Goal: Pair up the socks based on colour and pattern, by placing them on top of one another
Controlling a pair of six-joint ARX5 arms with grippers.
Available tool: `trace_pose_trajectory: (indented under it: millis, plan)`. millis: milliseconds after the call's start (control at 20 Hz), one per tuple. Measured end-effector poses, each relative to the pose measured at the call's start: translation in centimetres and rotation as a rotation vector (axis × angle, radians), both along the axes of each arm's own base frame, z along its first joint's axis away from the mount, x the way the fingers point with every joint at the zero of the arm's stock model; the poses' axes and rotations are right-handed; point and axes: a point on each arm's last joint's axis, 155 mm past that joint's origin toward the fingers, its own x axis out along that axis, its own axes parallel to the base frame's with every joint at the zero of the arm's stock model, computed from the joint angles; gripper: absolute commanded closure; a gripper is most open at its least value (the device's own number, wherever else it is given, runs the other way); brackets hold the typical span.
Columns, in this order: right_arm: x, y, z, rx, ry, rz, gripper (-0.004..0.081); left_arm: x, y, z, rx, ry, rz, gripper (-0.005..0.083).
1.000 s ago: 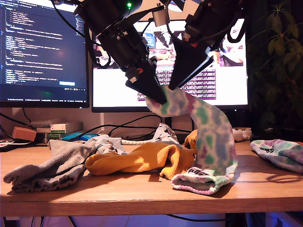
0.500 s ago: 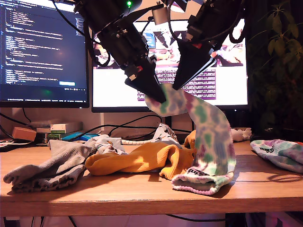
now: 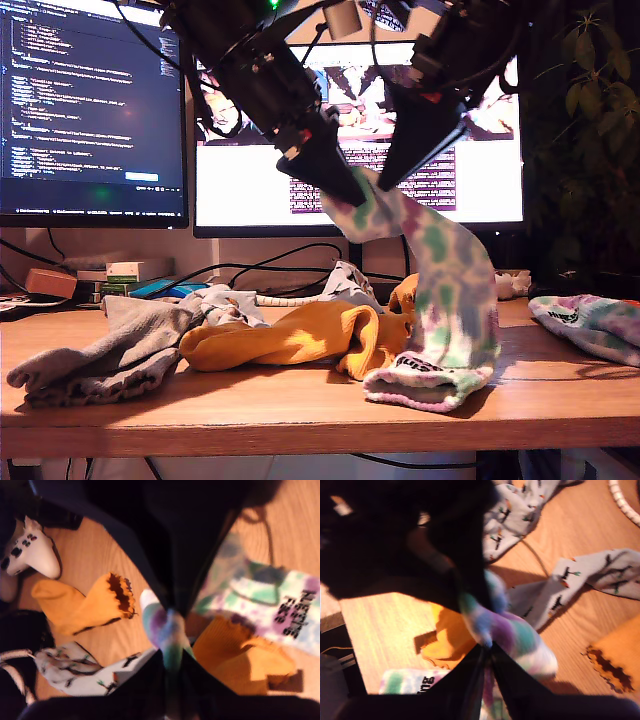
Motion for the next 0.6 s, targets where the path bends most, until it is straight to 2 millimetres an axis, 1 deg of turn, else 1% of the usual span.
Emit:
trace_pose_trajectory:
  millis: [50,100,200,400,500,600]
  plan:
    - [0.2,-0.2,0.0,0.001,-0.001,-0.008,0.0781,0.0,0.0,0.0,-0.007,0.011,0.015,0.0562]
    - [0.4,-0.5,0.0,0.000,-0.001,-0.015,0.0781,0.0,0.0,0.0,-0.009,0.016,0.019,0.0497]
    - [1.0,-1.6,0.0,0.000,-0.001,-0.044,0.0781,0.4,0.2,0.1,-0.007,0.010,0.035,0.0445]
    - [2.8,-4.9,0.1,0.021,0.009,-0.130,0.0781,0.9,0.6,0.4,-0.023,0.028,0.084,0.0447]
    - [3.5,-6.3,0.3,0.046,0.016,-0.163,0.0781,1.2,0.9,0.4,-0.015,0.022,0.107,0.0487]
    - [4.1,-7.0,0.7,0.089,0.013,-0.172,0.0781,1.4,1.1,0.3,-0.017,0.036,0.137,0.0543]
